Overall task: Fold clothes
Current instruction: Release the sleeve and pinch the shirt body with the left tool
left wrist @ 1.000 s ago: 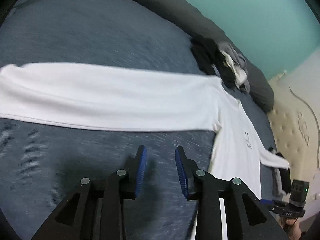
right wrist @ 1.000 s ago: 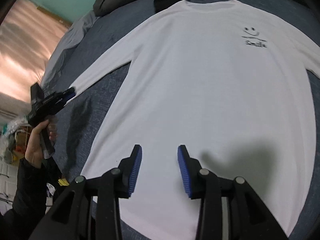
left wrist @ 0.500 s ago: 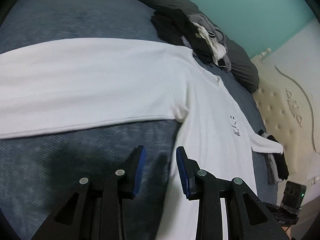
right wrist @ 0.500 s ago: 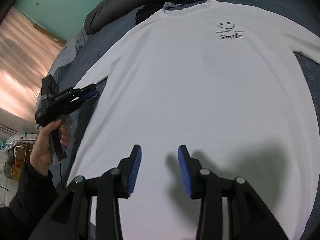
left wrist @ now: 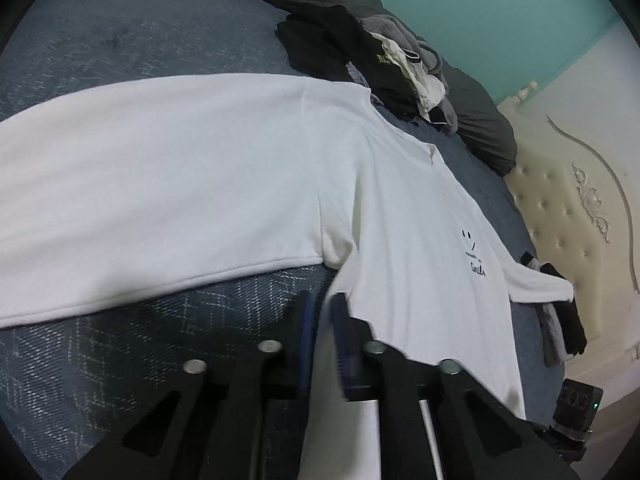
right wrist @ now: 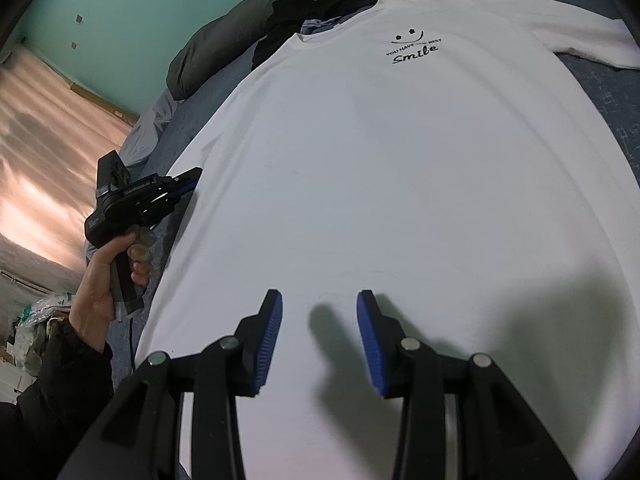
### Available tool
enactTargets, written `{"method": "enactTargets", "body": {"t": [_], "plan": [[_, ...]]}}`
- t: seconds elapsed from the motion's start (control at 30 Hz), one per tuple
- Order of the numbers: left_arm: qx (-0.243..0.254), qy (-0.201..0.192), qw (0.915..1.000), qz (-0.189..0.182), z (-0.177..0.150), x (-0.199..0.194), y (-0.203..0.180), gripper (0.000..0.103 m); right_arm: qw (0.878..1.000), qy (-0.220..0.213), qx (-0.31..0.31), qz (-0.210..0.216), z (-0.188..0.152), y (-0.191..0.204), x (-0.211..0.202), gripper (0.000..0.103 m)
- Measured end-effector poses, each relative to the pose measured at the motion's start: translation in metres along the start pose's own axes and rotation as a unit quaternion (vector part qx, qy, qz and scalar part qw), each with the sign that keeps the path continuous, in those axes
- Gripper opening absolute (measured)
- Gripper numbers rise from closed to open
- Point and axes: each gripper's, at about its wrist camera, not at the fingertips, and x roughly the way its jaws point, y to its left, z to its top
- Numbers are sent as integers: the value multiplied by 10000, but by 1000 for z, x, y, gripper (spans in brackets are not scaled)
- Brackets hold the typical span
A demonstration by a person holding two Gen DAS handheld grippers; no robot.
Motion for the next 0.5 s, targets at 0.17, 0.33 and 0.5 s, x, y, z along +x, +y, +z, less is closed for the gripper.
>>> {"method": "enactTargets", "body": {"t": [0.17,0.33,0.5], "plan": [[32,-22,10000,-77,-1,-1,0,2,10000,-43,56,65,-5,-4,-6,39],[2,-293,9996,13,6,-15,6,1,9998,-80,131,122,-5,-7,-8,39],[-124,-354,9990,235,9,-20,17,1,9998,-74,131,136,-6,-9,-8,39]]}}
